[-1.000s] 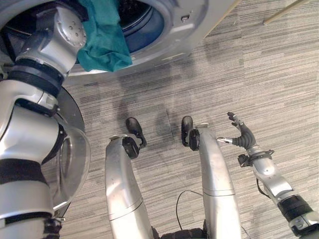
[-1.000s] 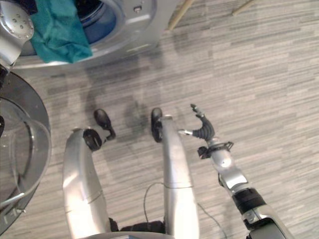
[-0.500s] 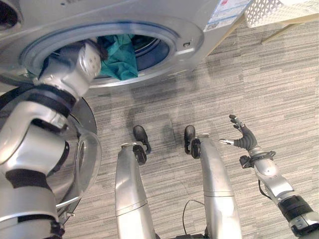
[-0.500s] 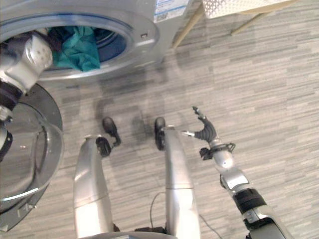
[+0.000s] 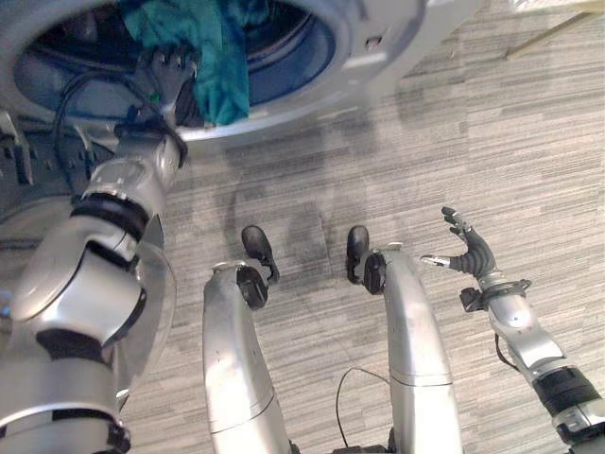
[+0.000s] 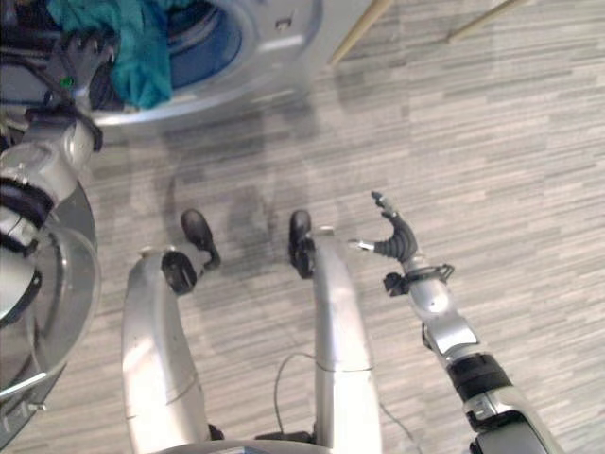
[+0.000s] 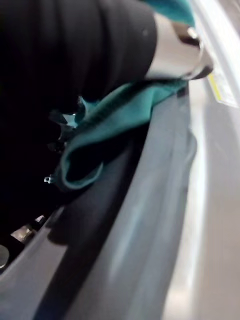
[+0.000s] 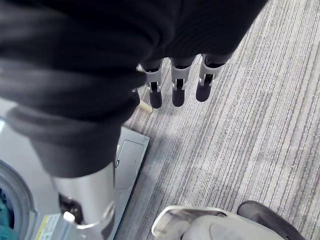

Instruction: Grab the laundry basket,head to the washer,open it,put in the laundry and shut it.

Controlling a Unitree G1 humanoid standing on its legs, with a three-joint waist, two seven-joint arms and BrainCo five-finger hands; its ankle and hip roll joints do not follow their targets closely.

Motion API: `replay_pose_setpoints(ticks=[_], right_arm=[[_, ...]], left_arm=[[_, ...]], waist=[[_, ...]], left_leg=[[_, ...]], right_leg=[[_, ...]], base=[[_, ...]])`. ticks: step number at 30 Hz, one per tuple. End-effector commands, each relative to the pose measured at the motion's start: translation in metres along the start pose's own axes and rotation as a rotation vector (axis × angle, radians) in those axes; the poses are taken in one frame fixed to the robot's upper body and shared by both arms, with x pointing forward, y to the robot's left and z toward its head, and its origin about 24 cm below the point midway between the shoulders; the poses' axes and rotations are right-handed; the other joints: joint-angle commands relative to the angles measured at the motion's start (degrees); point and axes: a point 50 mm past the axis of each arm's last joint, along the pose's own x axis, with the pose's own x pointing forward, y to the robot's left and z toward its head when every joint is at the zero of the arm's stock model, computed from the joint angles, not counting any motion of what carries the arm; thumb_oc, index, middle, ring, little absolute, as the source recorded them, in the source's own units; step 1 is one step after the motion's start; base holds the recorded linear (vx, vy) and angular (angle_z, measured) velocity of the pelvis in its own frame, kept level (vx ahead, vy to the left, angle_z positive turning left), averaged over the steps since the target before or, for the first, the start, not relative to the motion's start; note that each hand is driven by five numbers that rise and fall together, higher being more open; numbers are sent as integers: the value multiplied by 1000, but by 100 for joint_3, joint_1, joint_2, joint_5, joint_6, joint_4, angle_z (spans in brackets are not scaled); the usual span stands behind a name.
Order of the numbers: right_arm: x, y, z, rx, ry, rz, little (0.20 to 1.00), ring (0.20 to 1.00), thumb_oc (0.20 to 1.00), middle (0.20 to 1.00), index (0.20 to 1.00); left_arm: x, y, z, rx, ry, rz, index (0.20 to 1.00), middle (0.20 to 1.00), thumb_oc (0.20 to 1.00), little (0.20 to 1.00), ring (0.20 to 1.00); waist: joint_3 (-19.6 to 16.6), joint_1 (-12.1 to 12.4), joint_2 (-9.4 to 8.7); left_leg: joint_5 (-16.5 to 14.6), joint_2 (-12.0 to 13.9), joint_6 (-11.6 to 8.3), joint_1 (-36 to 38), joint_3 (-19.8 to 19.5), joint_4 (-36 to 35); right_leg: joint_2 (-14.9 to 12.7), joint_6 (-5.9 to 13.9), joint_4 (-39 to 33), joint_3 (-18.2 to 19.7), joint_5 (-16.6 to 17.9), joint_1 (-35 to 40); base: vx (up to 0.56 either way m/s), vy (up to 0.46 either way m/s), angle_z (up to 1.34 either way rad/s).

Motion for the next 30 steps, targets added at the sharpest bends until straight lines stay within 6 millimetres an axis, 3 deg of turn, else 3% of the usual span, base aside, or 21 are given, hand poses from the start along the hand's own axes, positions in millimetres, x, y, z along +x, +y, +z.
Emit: replay_pose_setpoints(ticks=[1, 4, 9, 12, 18, 21, 24, 25, 26, 28, 30], right_arm=[[-6, 1, 17, 34, -93, 18, 1000, 1000, 1000, 1000, 1000], [-5, 1, 20, 43, -108, 13, 1000, 1000, 1000, 1000, 1000], [-5, 2, 20, 50, -112, 7, 1000, 1000, 1000, 1000, 1000], [-8, 5, 17, 52, -95, -1, 1000, 1000, 1000, 1000, 1000], [-10, 10, 11, 56, -74, -2, 1000, 1000, 1000, 1000, 1000], [-12, 14, 9, 78, -73, -13, 1000, 1000, 1000, 1000, 1000], [-12, 13, 10, 82, -80, -18, 1000, 1000, 1000, 1000, 1000], [-10, 12, 13, 86, -89, -17, 1000, 1000, 1000, 1000, 1000], [-9, 11, 15, 87, -94, -19, 1000, 1000, 1000, 1000, 1000], [-6, 9, 18, 86, -103, -17, 1000, 1000, 1000, 1000, 1000], [-6, 9, 20, 82, -110, -9, 1000, 1000, 1000, 1000, 1000]], left_arm=[[4, 10, -3, 10, 8, -9, 200, 200, 200, 200, 200], [9, 22, 19, -60, -69, 61, 200, 200, 200, 200, 200], [10, 34, 30, -154, -109, 125, 200, 200, 200, 200, 200], [10, 59, 40, -350, -157, 250, 200, 200, 200, 200, 200], [9, 73, 30, -381, -125, 372, 200, 200, 200, 200, 200], [6, 88, 2, -425, 17, 546, 200, 200, 200, 200, 200], [5, 95, -9, -447, 74, 598, 200, 200, 200, 200, 200], [5, 104, -17, -528, 124, 640, 332, 332, 332, 332, 332], [6, 108, -20, -584, 147, 651, 1000, 1000, 1000, 1000, 1000], [7, 124, -24, -712, 141, 676, 1000, 1000, 1000, 1000, 1000], [5, 130, -24, -708, 106, 682, 1000, 1000, 1000, 1000, 1000]], waist=[[-37, -103, 74], [-46, -90, 93], [-64, -82, 117], [-83, -43, 171], [-110, -29, 179], [-185, -43, 174], [-225, -54, 171], [-274, -80, 176], [-290, -92, 187], [-338, -102, 228], [-359, -85, 243]], left_leg=[[-716, -6, 142, 630, -257, 125], [-728, -36, 155, 649, -252, 131], [-726, -60, 155, 712, -236, 92], [-695, -94, 140, 812, -199, -25], [-673, -98, 126, 874, -195, -109], [-657, -108, 114, 898, -191, -234], [-645, -106, 118, 898, -190, -287], [-636, -102, 122, 900, -175, -333], [-632, -104, 128, 897, -173, -346], [-611, -126, 143, 915, -158, -425], [-592, -133, 142, 960, -148, -500]], right_leg=[[145, 323, -871, 125, 202, 515], [146, 323, -863, 137, 217, 507], [156, 312, -891, 152, 220, 551], [146, 309, -973, 167, 237, 617], [150, 321, -1039, 178, 257, 679], [131, 342, -1180, 171, 292, 720], [129, 352, -1238, 173, 307, 732], [124, 371, -1287, 171, 335, 736], [122, 381, -1316, 174, 357, 740], [122, 405, -1391, 170, 387, 767], [119, 421, -1464, 168, 404, 814]], base=[[0, 0, 0], [-2, 10, 1], [-6, 12, -5], [-17, 1, 3], [-2, 0, 1], [0, 0, 0], [0, 20, -3], [1, 45, -3], [1, 46, 0], [4, 46, -1], [1, 45, -1]])
